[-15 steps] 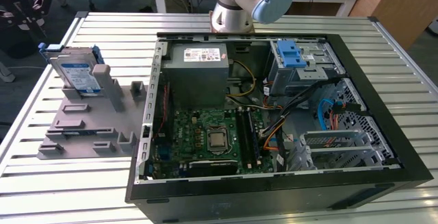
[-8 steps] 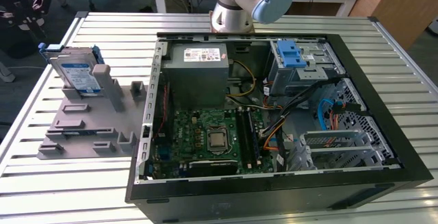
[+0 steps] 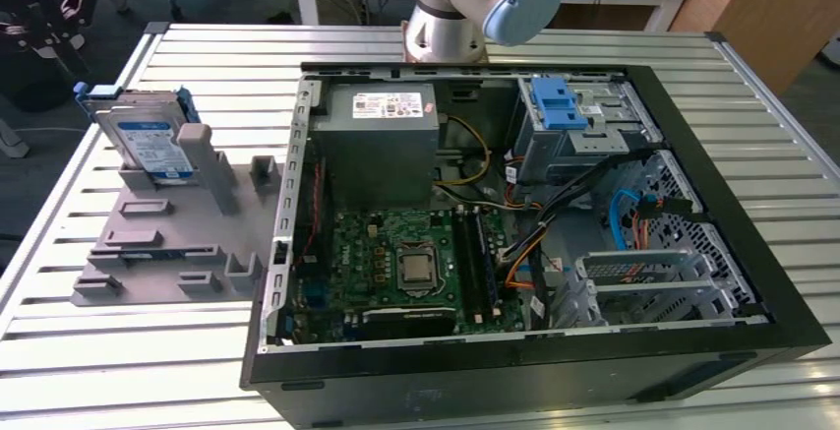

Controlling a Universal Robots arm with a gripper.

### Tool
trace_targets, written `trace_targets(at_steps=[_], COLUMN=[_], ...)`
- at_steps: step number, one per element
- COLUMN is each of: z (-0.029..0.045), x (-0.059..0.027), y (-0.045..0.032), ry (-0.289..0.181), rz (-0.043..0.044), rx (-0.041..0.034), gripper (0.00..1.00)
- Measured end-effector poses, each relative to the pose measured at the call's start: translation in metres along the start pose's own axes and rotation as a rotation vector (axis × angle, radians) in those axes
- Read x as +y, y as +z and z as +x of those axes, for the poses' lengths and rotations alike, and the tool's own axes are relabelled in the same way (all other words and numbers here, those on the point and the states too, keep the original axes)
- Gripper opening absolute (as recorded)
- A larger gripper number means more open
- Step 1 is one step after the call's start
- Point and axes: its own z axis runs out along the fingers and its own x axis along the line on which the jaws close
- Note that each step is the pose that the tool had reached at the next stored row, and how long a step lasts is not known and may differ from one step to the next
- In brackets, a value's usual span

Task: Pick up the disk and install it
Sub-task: 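Pick up the disk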

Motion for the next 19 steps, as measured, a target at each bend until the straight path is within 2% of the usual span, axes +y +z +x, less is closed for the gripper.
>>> trace_targets(at_steps=[19], z=[0.0000], x=[0.0000], y=[0.0000], ry=[-0.153], rz=[-0.0024], rx=[0.0065], gripper=[0.11])
